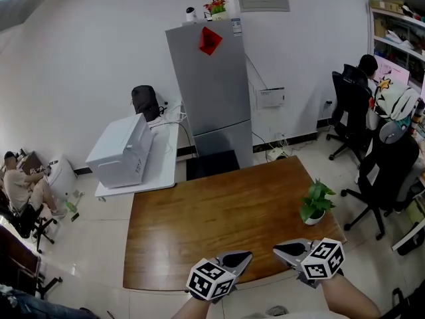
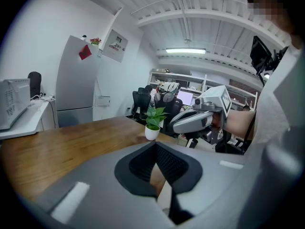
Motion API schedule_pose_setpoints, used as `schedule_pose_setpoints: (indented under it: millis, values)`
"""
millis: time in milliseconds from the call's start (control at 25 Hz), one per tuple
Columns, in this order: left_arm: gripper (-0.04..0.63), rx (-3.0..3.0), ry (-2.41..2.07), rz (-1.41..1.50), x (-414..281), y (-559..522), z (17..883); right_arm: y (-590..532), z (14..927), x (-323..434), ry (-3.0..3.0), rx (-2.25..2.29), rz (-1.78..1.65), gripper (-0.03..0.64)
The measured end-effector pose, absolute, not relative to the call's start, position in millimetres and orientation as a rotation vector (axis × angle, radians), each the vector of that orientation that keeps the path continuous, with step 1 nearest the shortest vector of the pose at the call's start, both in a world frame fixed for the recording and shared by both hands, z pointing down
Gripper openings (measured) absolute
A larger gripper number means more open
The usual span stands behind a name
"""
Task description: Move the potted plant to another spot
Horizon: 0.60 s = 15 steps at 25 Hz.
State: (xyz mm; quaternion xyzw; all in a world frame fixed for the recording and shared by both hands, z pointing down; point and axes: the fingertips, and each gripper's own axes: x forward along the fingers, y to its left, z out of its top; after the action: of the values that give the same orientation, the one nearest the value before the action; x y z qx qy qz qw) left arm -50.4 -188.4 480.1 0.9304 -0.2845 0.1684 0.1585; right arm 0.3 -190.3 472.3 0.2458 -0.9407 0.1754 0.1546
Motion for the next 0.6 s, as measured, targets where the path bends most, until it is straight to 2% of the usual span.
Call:
schedule_pose_setpoints:
  millis: [480,600]
  values:
    - [-0.003,2.648,-0.861,0.499,-0.6,-212.1,473.1,-220.3,480.8,70.8,-2.680,0.684,0.477,0.000]
    - [-0.003,2.646,-0.854,0.509,11.5,-216.6,476.4,-230.5,491.5,92.9,-2.652,0.722,0.500,0.018]
